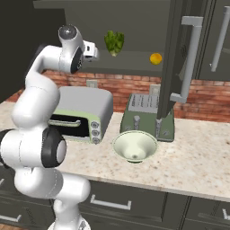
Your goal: Open the cabinet. Pick the banana and mango from the cabinet and place them into the bowl. Then close the cabinet.
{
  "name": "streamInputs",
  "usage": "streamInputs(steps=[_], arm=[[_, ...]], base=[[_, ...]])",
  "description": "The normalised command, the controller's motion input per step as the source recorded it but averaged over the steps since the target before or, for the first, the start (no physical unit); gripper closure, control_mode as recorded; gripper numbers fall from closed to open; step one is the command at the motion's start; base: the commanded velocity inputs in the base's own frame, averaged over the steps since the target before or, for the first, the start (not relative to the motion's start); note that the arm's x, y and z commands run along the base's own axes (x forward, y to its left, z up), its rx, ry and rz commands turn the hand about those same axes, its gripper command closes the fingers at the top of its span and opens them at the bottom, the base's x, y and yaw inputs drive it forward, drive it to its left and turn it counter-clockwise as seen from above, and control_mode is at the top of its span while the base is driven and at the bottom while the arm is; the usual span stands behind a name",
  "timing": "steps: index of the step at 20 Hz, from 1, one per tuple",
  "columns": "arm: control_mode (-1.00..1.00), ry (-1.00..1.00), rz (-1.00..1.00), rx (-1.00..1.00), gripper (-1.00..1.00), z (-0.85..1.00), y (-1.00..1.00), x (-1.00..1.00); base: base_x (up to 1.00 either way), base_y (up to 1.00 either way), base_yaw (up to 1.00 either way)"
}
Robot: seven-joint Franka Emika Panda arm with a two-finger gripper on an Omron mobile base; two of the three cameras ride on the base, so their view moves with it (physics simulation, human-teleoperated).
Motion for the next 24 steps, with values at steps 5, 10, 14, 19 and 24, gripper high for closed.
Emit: streamInputs(steps=[5, 10, 14, 19, 24], arm=[[-1.0, 0.0, -0.05, 0.0, -1.0, 0.0, 0.23, 0.23], [-1.0, 0.0, -0.05, 0.0, -1.0, 0.0, 0.17, 0.25], [-1.0, 0.0, -0.04, 0.0, -1.0, -0.08, 0.07, 0.27], [-1.0, 0.0, -0.05, 0.0, -1.0, -0.16, 0.01, 0.31], [-1.0, 0.0, -0.04, 0.0, -1.0, -0.15, 0.0, 0.23]], base=[[0.0, 0.0, 0.0], [0.0, 0.0, 0.0], [0.0, 0.0, 0.0], [0.0, 0.0, 0.0], [0.0, 0.0, 0.0]])
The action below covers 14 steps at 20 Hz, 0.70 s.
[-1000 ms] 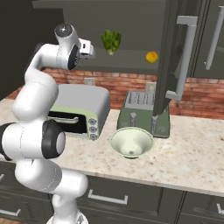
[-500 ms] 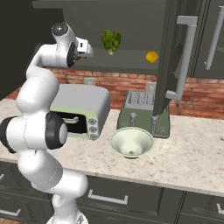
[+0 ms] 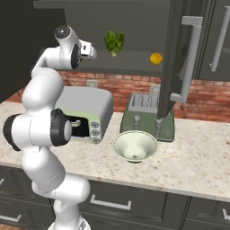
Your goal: Open the cabinet. Pick the banana and mango from the cabinet and place them into the bowl. Then close the cabinet.
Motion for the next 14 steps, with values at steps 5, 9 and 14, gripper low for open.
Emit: streamInputs(steps=[5, 9, 14], arm=[[-1.0, 0.05, -0.01, 0.0, -1.0, -0.14, 0.0, 0.19], [-1.0, 0.06, 0.0, 0.0, 1.0, -0.23, 0.0, 0.12], [-1.0, 0.01, 0.0, 0.0, 1.0, -0.2, 0.0, 0.03]], base=[[0.0, 0.0, 0.0], [0.0, 0.0, 0.0], [0.0, 0.0, 0.0]])
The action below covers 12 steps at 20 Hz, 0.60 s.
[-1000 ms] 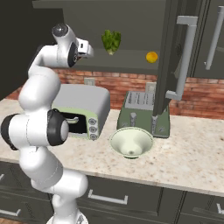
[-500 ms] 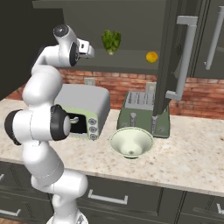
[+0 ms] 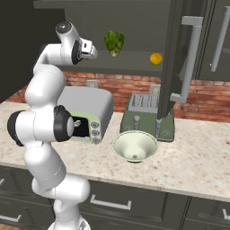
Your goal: Open the cabinet. Pick the banana and mango from the cabinet and place them into the bowl. Then close the cabinet.
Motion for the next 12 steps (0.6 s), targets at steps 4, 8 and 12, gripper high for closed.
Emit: streamInputs(steps=[4, 8, 12], arm=[[-1.0, 0.0, 0.0, 0.0, 1.0, -0.03, 0.0, 0.01], [-1.0, 0.0, 0.0, -0.01, 1.0, 0.0, 0.0, 0.0], [-1.0, -0.06, 0.0, -0.04, 1.0, -0.11, -0.02, 0.0]], base=[[0.0, 0.0, 0.0], [0.0, 0.0, 0.0], [0.0, 0.0, 0.0]])
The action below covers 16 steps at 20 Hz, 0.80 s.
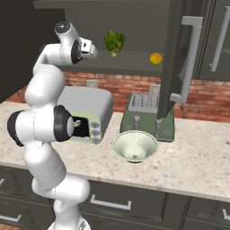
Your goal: Open the cabinet. Pick the banana and mango from the cabinet and place them into the bowl. Then close the cabinet.
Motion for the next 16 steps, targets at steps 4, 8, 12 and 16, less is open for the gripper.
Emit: streamInputs(steps=[4, 8, 12, 16], arm=[[-1.0, -0.11, 0.0, -0.03, 1.0, -0.01, -0.11, -0.06], [-1.0, -0.01, 0.0, 0.0, 1.0, 0.0, -0.18, -0.2], [-1.0, 0.0, 0.0, 0.0, 1.0, 0.04, -0.2, -0.3], [-1.0, 0.0, 0.0, -0.02, 1.0, 0.09, -0.19, -0.26]], base=[[0.0, 0.0, 0.0], [0.0, 0.0, 0.0], [0.0, 0.0, 0.0], [0.0, 0.0, 0.0]])
